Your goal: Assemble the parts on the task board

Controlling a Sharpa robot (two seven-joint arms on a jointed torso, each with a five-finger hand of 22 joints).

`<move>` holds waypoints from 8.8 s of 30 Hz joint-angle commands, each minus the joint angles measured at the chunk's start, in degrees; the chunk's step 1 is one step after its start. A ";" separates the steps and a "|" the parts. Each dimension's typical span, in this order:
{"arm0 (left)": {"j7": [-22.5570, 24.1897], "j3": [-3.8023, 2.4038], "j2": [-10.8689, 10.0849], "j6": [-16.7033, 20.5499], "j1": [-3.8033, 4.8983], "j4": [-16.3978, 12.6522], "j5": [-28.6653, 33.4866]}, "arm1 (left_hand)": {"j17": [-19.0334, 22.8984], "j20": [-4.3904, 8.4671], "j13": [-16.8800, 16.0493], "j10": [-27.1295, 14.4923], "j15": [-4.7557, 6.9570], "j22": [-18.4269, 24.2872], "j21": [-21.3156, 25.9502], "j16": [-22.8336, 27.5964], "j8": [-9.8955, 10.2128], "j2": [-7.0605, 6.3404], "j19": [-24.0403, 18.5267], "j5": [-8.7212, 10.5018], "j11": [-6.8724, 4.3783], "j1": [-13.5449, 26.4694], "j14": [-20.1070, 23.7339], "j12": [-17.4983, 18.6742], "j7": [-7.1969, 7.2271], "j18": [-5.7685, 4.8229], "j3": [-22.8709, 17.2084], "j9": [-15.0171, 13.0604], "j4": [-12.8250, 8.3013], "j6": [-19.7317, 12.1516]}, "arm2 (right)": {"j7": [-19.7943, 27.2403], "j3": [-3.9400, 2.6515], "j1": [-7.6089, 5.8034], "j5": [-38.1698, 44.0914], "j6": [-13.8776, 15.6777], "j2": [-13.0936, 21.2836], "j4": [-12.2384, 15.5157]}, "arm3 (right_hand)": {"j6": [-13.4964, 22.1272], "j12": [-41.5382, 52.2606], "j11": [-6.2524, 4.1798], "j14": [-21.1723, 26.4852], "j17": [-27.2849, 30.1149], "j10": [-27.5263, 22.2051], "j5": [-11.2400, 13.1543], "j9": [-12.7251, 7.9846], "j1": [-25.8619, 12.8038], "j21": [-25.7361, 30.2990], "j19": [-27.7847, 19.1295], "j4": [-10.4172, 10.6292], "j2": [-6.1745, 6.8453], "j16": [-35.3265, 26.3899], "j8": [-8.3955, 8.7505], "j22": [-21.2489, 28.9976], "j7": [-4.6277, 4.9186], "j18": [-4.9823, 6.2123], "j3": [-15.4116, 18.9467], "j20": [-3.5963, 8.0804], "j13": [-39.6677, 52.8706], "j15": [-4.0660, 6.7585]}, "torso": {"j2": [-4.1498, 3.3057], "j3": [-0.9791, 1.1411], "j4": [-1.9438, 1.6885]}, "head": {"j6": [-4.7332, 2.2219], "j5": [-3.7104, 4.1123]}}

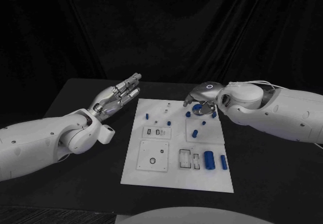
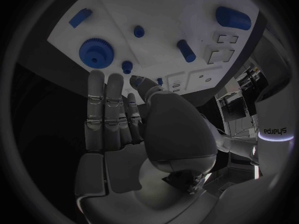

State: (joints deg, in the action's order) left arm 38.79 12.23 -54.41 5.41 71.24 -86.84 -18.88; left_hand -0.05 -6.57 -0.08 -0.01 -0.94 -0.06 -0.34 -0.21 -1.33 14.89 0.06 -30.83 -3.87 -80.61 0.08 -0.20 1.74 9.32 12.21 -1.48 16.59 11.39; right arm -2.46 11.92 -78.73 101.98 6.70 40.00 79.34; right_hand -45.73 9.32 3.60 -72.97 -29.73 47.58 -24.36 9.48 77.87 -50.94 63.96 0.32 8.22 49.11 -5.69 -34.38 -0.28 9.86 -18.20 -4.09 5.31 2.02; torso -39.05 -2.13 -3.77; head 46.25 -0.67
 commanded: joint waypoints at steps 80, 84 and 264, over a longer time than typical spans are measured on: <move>8.66 -0.04 -0.73 -2.35 -0.12 1.50 -0.16 | 0.05 -2.48 0.07 0.06 -2.23 0.06 0.34 0.21 -0.39 -1.15 -0.06 -4.27 2.43 -4.25 -0.08 0.19 -2.35 0.61 -2.97 -0.25 -3.01 1.68 | 8.11 -0.05 5.68 0.81 8.16 -7.97 -14.47 | -12.17 8.55 -2.34 -5.54 -11.16 11.78 16.13 8.52 3.03 -13.88 8.48 -0.10 -3.81 13.53 -4.96 -23.63 4.25 -2.53 -5.73 1.42 0.46 1.77 | 0.64 0.06 0.31 | 2.99 -1.06; 8.52 -0.03 -0.79 -2.48 -0.16 1.53 -0.16 | 0.05 -2.60 0.06 0.08 -2.34 0.06 0.34 0.21 -0.42 -1.18 -0.06 -4.37 2.57 -4.30 -0.08 0.18 -2.51 0.60 -3.09 -0.27 -3.12 1.86 | 8.69 -0.05 5.69 0.81 9.25 -7.80 -14.42 | -14.16 7.53 -2.51 -5.69 -10.74 14.52 16.18 8.97 3.14 -14.20 8.69 -0.26 -3.95 13.22 -5.60 -24.33 4.27 -2.62 -5.76 1.57 0.04 1.92 | 0.64 0.04 0.38 | 3.12 -1.26; 6.07 -0.03 -0.78 -4.36 -0.20 2.18 -0.16 | 0.05 -1.62 0.08 0.01 -1.60 0.06 0.34 0.21 -0.30 -0.36 -0.06 -4.26 3.99 -4.46 -0.08 0.20 -3.27 0.37 -6.37 -0.17 -4.46 0.91 | 1.19 -0.03 -0.53 -4.64 9.58 4.09 -6.27 | -1.14 80.68 -4.59 -17.03 -60.27 42.42 17.09 -0.14 -10.88 -28.26 19.02 12.62 -4.51 40.89 -0.96 -46.94 4.34 -6.79 9.06 2.02 84.69 2.35 | -2.12 -0.74 -2.18 | -0.31 0.02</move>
State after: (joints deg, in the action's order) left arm 38.86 12.25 -55.21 1.59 71.09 -84.48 -19.09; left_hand -0.05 -7.68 -0.07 -0.11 -2.16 -0.06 -0.33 -0.21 -1.55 14.02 -0.05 -35.12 -0.29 -85.02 0.08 -0.20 -1.24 9.30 6.29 -1.65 12.08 12.29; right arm 0.65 11.90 -79.46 98.88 19.75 44.01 73.18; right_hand -47.14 89.87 -0.95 -84.08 -74.95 83.82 -7.28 9.41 67.36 -79.07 82.86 12.75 3.79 89.86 -6.83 -74.95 3.85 3.53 -9.10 -2.05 74.95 4.08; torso -41.06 -2.96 -5.88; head 45.93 -0.69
